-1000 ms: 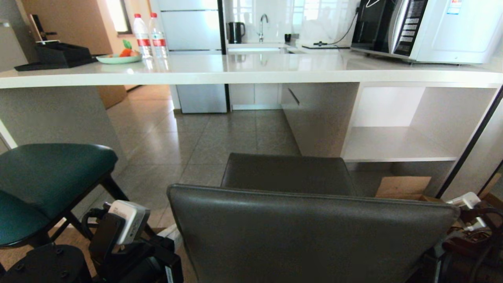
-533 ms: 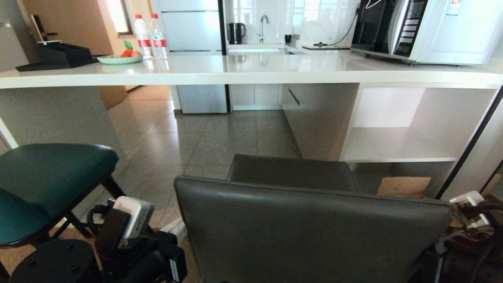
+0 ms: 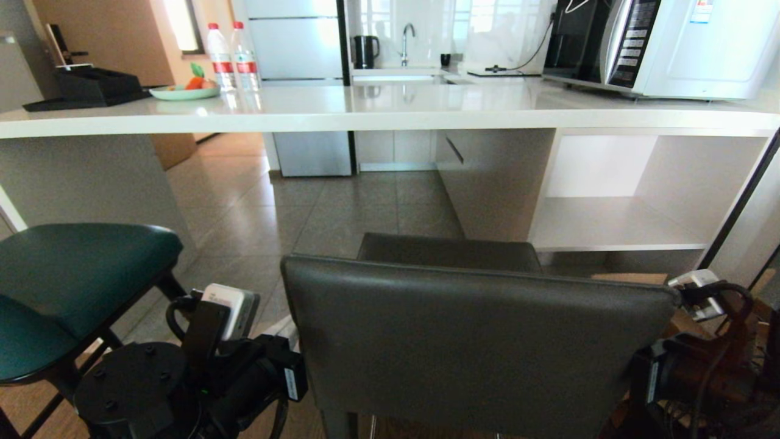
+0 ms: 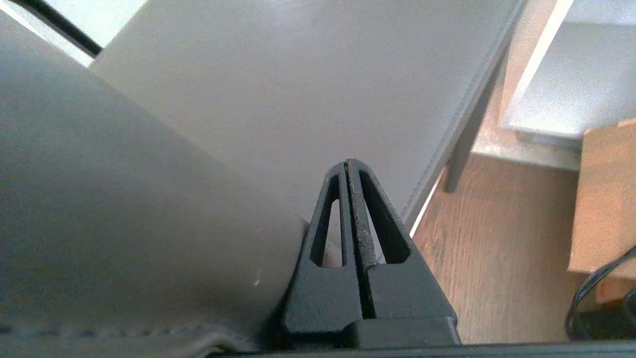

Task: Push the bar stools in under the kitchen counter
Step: Pull the gray chair out from under the dining table

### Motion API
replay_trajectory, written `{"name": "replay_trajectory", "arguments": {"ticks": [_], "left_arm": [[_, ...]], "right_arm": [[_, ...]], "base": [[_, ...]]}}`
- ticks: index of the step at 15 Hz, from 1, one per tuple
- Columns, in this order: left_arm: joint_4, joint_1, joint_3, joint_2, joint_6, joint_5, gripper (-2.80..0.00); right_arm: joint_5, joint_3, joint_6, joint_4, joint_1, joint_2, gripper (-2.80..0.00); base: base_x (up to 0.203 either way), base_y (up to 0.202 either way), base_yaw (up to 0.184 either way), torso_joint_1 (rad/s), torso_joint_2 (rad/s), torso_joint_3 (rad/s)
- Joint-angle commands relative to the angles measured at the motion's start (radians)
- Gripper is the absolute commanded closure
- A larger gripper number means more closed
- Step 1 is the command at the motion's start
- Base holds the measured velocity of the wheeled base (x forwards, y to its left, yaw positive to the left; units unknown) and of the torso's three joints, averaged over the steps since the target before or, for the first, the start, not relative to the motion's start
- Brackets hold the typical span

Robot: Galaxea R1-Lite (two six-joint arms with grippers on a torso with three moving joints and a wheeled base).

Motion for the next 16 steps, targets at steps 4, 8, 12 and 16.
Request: {"name": "replay_trajectory", "arguments": {"ticks": [4, 8, 12, 16], "left_arm": [[-0.020, -0.088, -0.002, 0.016, -0.002, -0.004, 0.00], [-0.023, -0.087, -0.007, 0.050, -0.002, -0.004, 0.00], [-0.066, -0.081, -0.004, 0.080, 0.000, -0.006, 0.00], [-0.066, -0.079, -0.007, 0.092, 0.000, -0.006, 0.00]], "right_arm": [[0.002, -0.027, -0.008, -0.006, 0.007, 0.068, 0.00], [0.002, -0.040, -0.007, -0.007, 0.006, 0.093, 0.00], [-0.010, -0.036, -0.007, -0.128, 0.006, 0.175, 0.00], [-0.038, -0.025, -0.007, -0.136, 0.009, 0.163, 0.00]], "base": [[0.000, 0.000, 0.000, 0.000, 0.00, 0.000], [0.000, 0.000, 0.000, 0.000, 0.00, 0.000], [0.000, 0.000, 0.000, 0.000, 0.00, 0.000], [0.000, 0.000, 0.000, 0.000, 0.00, 0.000]]}}
